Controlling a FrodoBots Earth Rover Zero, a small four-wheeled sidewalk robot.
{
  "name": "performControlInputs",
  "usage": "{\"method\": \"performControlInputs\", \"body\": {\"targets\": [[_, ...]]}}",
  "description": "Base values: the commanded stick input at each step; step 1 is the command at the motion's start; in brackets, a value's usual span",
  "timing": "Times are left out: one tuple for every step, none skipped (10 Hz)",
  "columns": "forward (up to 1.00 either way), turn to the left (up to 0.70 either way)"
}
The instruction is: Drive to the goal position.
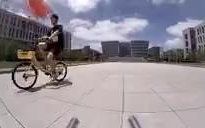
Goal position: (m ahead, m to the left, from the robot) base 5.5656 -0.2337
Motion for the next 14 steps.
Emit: {"method": "performControlInputs", "body": {"targets": [[0.7,0.0],[0.7,0.0],[0.7,0.0],[0.7,0.0],[0.7,0.0],[0.7,0.0],[0.7,0.0],[0.7,0.0],[0.7,0.0],[0.7,0.0],[0.7,0.0],[0.7,0.0],[0.7,0.0],[0.7,0.0]]}}
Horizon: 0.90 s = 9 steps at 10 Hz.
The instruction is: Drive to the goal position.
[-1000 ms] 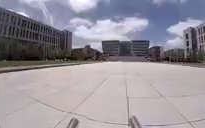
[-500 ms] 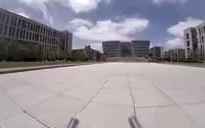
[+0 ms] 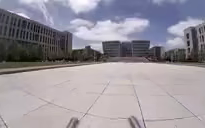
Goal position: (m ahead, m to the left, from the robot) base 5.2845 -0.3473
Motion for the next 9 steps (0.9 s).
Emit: {"method": "performControlInputs", "body": {"targets": [[0.7,0.0],[0.7,0.0],[0.7,0.0],[0.7,-0.06],[0.7,-0.35],[0.7,-0.35],[0.7,-0.35],[0.7,-0.33],[0.7,0.0]]}}
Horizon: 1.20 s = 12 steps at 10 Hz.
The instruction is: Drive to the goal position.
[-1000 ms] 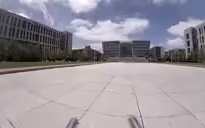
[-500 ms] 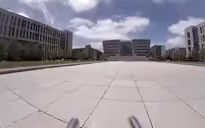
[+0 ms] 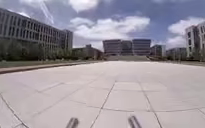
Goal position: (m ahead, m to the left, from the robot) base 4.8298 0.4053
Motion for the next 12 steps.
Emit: {"method": "performControlInputs", "body": {"targets": [[0.7,0.0],[0.7,0.0],[0.7,0.0],[0.7,0.0],[0.7,0.0],[0.7,0.0],[0.7,0.0],[0.7,0.0],[0.7,0.0],[0.7,0.0],[0.7,0.0],[0.7,0.0]]}}
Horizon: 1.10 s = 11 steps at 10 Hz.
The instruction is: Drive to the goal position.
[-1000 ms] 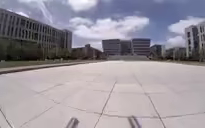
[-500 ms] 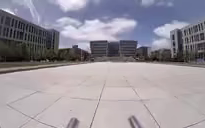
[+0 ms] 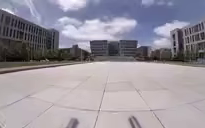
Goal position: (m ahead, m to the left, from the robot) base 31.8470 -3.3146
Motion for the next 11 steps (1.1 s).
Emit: {"method": "performControlInputs", "body": {"targets": [[0.7,0.0],[0.7,0.0],[0.7,0.0],[0.7,0.0],[0.7,0.0],[0.7,0.0],[0.7,0.0],[0.7,0.0],[0.7,0.0],[0.7,0.0],[0.7,0.0]]}}
